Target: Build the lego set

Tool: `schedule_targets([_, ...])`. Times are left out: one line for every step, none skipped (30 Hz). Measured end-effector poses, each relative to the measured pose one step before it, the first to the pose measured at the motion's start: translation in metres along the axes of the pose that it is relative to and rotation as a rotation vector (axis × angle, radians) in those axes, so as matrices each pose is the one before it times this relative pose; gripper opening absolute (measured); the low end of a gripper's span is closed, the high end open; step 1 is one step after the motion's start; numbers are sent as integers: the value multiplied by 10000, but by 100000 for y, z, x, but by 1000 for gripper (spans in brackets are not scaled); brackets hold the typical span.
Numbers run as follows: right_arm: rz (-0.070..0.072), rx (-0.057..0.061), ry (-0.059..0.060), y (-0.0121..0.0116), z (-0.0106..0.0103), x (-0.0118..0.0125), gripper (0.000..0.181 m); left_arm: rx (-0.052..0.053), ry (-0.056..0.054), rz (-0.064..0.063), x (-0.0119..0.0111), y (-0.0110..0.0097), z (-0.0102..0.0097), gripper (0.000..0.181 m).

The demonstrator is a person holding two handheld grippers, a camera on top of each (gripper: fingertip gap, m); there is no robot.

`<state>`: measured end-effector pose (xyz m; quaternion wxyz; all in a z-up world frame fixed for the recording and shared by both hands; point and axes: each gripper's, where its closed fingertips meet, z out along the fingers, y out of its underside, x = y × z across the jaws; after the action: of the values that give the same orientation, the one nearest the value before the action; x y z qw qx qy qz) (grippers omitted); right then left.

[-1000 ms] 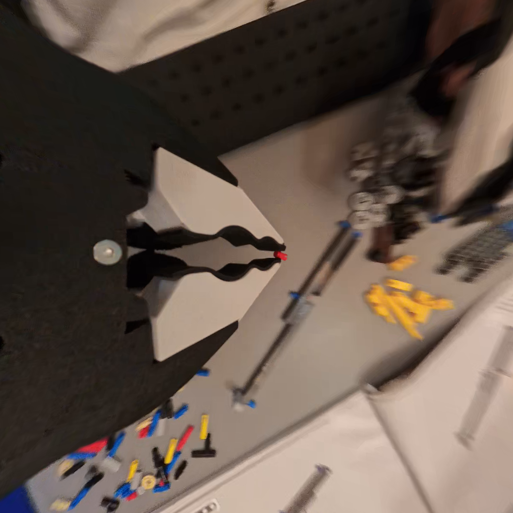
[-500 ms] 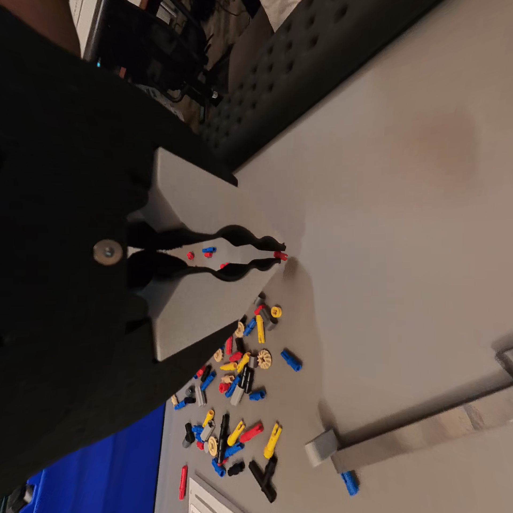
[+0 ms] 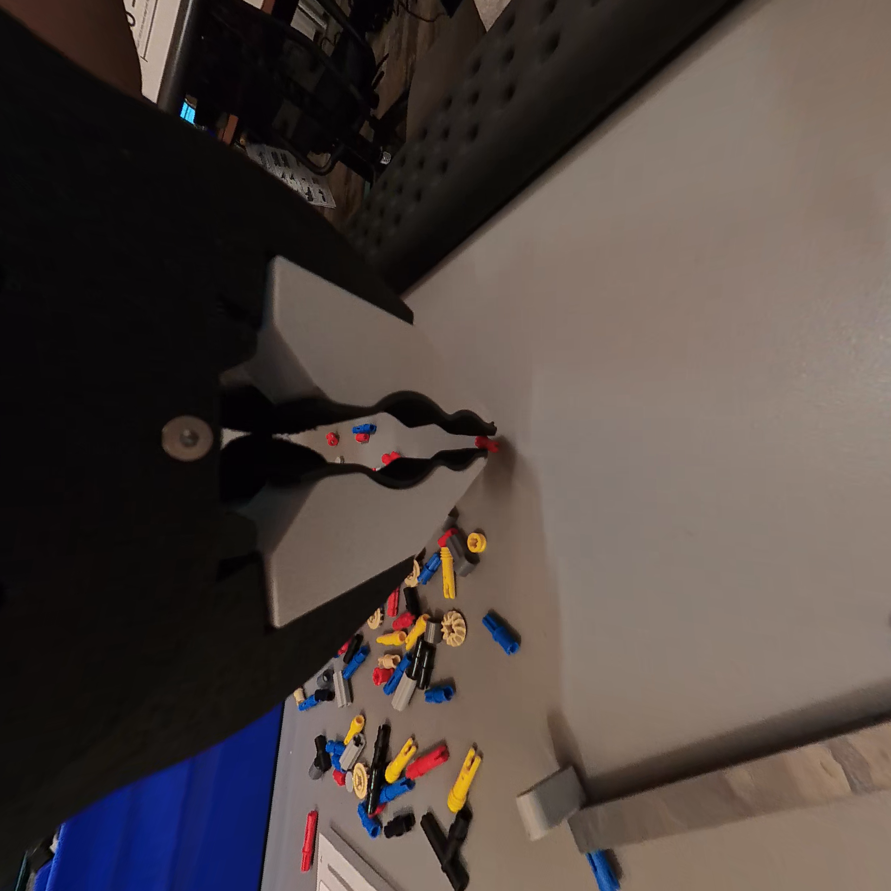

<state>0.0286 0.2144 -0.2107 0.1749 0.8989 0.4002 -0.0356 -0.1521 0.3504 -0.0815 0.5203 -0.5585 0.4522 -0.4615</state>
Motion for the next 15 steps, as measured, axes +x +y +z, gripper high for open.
schedule_targets([1,-1,2,22,8,38,5,2,3,11,19,-12,7,6])
schedule_targets([22,-30,-36,33,8,-17,5,-8,2,3,12,21,3,7])
schedule_targets([3,-26,3,28,-11,55,5,-3,-2,6,4,5,6,7])
schedule_targets([-9,12,16,-35,-2,50,5,4,1,10,15,-15,0,6])
schedule_targets([-24,-25,-9,21,3,-12,5,-1,4,6,11,2,-3,7])
schedule_targets([-30,-30,39,13,1,75,5,-4,-2,7,2,6,-4,7])
schedule_targets([-7,-12,68,11,-13,107,5,-3,-6,13,4,4,5,7])
schedule_targets([0,-33,11,35,36,20,5,-16,5,3,7,22,8,6])
schedule_targets([8,-49,11,42,47,41,6,-32,15,-13,25,43,9,6])
schedule_targets([5,-40,50,27,62,100,6,-24,18,-4,33,23,12,6])
schedule_targets([-22,-43,-11,60,54,-42,6,-14,13,15,42,20,15,6])
schedule_targets([-38,-36,9,35,59,-30,7,-19,9,17,25,37,13,7])
schedule_targets([-41,24,41,-42,35,33,8,-14,1,15,24,21,5,7])
schedule_targets([-29,40,36,-59,13,33,10,-1,-4,24,19,-8,3,6])
schedule_targets([-32,22,-14,-1,-16,-55,10,-1,-4,28,15,2,3,6])
